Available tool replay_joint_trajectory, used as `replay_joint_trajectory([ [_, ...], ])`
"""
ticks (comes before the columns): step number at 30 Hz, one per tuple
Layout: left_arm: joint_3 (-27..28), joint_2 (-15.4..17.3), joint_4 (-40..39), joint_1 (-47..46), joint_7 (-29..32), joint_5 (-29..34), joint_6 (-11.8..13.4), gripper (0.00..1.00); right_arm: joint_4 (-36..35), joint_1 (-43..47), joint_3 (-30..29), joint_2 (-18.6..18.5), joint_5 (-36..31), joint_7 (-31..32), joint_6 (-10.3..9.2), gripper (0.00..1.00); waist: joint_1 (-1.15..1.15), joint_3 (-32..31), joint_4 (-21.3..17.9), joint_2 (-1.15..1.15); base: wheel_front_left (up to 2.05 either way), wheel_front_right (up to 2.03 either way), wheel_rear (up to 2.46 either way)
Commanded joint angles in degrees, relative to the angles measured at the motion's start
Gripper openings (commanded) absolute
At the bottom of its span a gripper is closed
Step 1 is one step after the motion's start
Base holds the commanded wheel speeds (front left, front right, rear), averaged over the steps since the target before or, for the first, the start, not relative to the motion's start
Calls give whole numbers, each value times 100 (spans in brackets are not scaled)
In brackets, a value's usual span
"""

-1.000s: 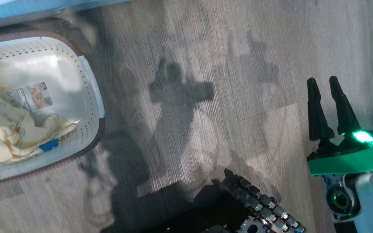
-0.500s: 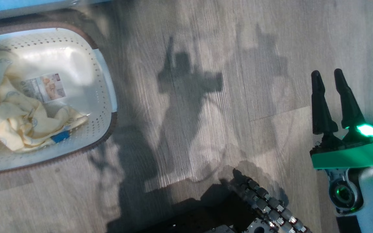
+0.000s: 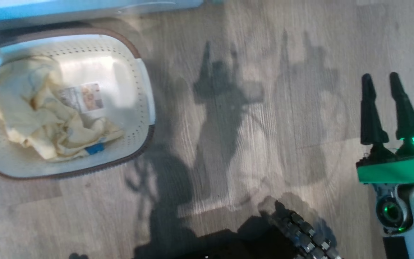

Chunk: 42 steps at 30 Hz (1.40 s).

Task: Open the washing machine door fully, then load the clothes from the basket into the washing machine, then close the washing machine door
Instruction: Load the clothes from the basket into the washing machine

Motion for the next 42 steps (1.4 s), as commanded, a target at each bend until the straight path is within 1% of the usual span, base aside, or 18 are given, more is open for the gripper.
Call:
replay_joint_trajectory([
  [1,220,240,-298,130,-132,-13,75,100,-162,208,11,-89,-74,-38,5,100,0,-125,127,0,0,0,0],
  [7,460,60,-1106,1227,-684,-257,388,100,-209,328,-242,-89,-323,-38,5,100,0,-426,418,0,0,0,0],
  [9,531,20,-1429,1680,-862,-288,533,100,-226,377,-322,-89,-420,-38,5,100,0,-533,520,0,0,0,0],
  [10,600,-39,-1769,2137,-1030,-323,681,100,-245,425,-393,-89,-519,-38,5,100,0,-632,625,0,0,0,0],
  [14,640,-192,-2431,3078,-1287,-318,1001,100,-271,511,-516,-89,-711,-38,5,100,0,-842,837,0,0,0,0],
  [15,640,-192,-2431,3078,-1287,-318,1001,100,-271,511,-516,-89,-711,-38,5,100,0,-842,837,0,0,0,0],
  [18,624,-374,-2820,3720,-1439,-318,1232,100,-280,600,-625,-89,-854,-38,5,100,0,-1002,1029,0,0,0,0],
  [21,484,-661,-3089,4280,-1542,-346,1379,100,-279,724,-720,-89,-1029,-38,5,100,0,-1166,1234,0,0,0,0],
  [26,247,-1085,-3174,4879,-1702,-371,1439,100,-254,978,-862,-89,-1307,-38,5,100,0,-1453,1531,0,0,0,0],
  [28,159,-1192,-3161,5062,-1739,-336,1446,100,-247,1044,-862,-89,-1373,-38,5,100,0,-1579,1610,0,0,0,0],
  [32,92,-1360,-3092,5393,-1789,-311,1474,100,-221,1126,-794,-89,-1441,-38,5,100,0,-1831,1704,0,0,0,0],
  [38,109,-1528,-2999,5793,-1826,-239,1555,100,-132,1211,-691,-89,-1498,-38,5,100,0,-2169,1763,0,0,0,0],
  [42,126,-1613,-2959,5990,-1836,-221,1541,100,-63,1266,-639,-89,-1494,-38,5,100,0,-2346,1764,0,0,0,0],
])
